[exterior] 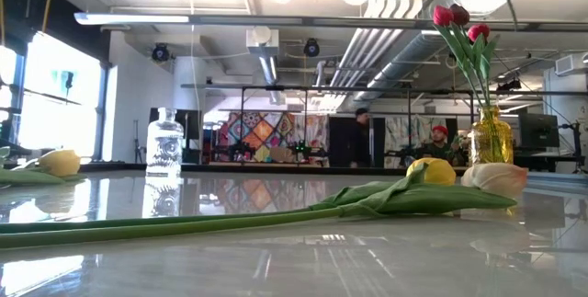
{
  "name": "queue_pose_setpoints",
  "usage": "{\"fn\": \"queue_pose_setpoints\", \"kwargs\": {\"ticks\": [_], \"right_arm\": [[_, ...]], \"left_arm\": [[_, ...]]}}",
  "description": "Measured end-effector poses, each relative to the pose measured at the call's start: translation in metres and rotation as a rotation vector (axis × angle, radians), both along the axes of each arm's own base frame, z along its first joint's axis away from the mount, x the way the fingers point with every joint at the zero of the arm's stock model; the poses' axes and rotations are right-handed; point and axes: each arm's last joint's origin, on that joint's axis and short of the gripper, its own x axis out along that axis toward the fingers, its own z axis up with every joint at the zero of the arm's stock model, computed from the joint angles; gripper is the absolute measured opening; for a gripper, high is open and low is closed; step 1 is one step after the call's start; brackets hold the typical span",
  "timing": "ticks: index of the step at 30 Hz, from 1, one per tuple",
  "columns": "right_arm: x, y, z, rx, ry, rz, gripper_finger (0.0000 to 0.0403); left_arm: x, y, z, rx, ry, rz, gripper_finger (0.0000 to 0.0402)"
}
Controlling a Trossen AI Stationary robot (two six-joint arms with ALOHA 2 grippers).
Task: Sort flowers into vase by color
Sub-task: Put the dark red tulip into the yellow vase
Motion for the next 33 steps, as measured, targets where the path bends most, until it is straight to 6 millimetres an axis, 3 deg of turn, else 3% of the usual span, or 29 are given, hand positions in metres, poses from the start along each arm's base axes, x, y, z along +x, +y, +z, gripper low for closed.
{"fn": "queue_pose_setpoints", "kwargs": {"ticks": [13,19,24,33], "right_arm": [[-0.048,0.017,-0.01,-0.055,0.003,0.06,0.0],[-0.069,0.021,-0.015,-0.086,-0.05,-0.013,0.0],[-0.071,0.019,-0.03,-0.088,-0.044,-0.119,0.0],[-0.058,0.013,-0.064,-0.109,-0.046,-0.174,0.0]], "left_arm": [[0.0,0.0,0.0,0.0,-0.001,0.0,0.0172],[0.0,0.0,0.0,0.0,-0.001,0.0,0.0172],[0.0,0.0,0.0,0.0,-0.001,0.0,0.0172],[0.0,0.0,0.0,0.0,-0.001,0.0,0.0172]]}}
